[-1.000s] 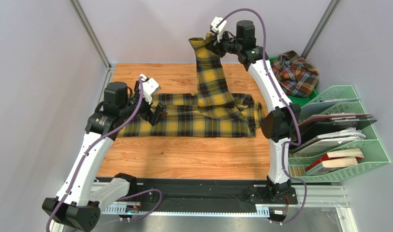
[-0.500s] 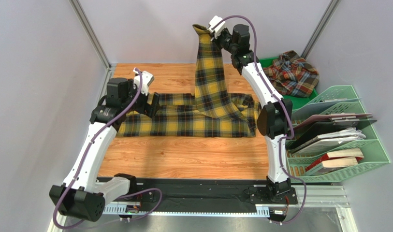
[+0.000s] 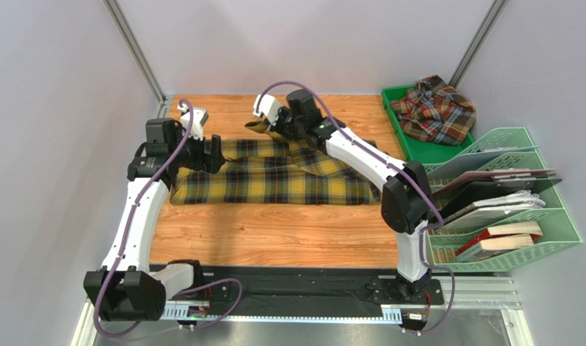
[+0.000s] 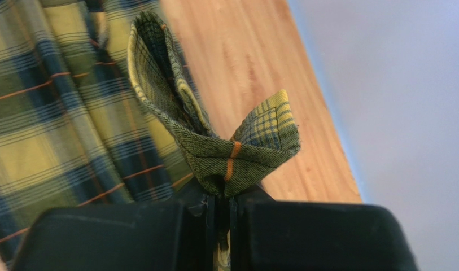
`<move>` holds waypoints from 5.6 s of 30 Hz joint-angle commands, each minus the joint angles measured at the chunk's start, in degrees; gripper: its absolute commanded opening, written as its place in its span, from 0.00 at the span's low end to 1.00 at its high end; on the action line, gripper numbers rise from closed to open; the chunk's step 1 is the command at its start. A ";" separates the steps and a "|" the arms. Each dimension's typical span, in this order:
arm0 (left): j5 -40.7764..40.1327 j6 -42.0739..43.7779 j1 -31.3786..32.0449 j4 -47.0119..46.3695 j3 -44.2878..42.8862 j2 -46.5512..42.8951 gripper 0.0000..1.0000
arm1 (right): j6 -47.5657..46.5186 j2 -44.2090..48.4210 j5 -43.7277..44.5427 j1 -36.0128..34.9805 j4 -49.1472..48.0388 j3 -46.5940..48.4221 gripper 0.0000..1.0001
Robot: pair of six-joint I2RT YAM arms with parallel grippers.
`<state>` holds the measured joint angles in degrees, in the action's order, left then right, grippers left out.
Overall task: Fold and stack the long sleeve shirts
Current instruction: Fold the shirt
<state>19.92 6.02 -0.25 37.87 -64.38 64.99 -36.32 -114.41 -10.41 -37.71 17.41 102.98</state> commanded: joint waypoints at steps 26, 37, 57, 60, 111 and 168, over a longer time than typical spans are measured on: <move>17.42 -9.88 -21.36 -4.11 7.87 -1.45 0.98 | 15.92 -20.32 35.37 -17.65 -7.39 22.88 0.00; 17.79 -9.89 -26.38 -4.47 7.07 2.86 0.96 | 21.55 -22.96 31.42 -20.47 -13.98 21.65 0.00; 15.94 -3.12 -29.10 0.19 3.47 6.03 0.94 | 23.22 -33.69 34.15 -22.40 -18.12 34.84 0.00; 15.41 -2.42 -29.63 0.19 3.56 6.37 0.94 | 23.66 -33.60 32.83 -22.84 -17.67 33.52 0.00; 4.96 31.33 -15.66 12.93 -16.98 33.00 0.81 | 29.29 2.00 -4.53 8.97 32.77 -8.93 0.77; 4.94 29.58 -16.80 13.56 -31.78 41.28 0.87 | 20.96 -16.87 16.19 16.62 36.56 5.10 0.66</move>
<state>18.35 39.48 -15.11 54.85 -95.35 114.50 -8.99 -125.08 -3.36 -21.45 55.64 100.27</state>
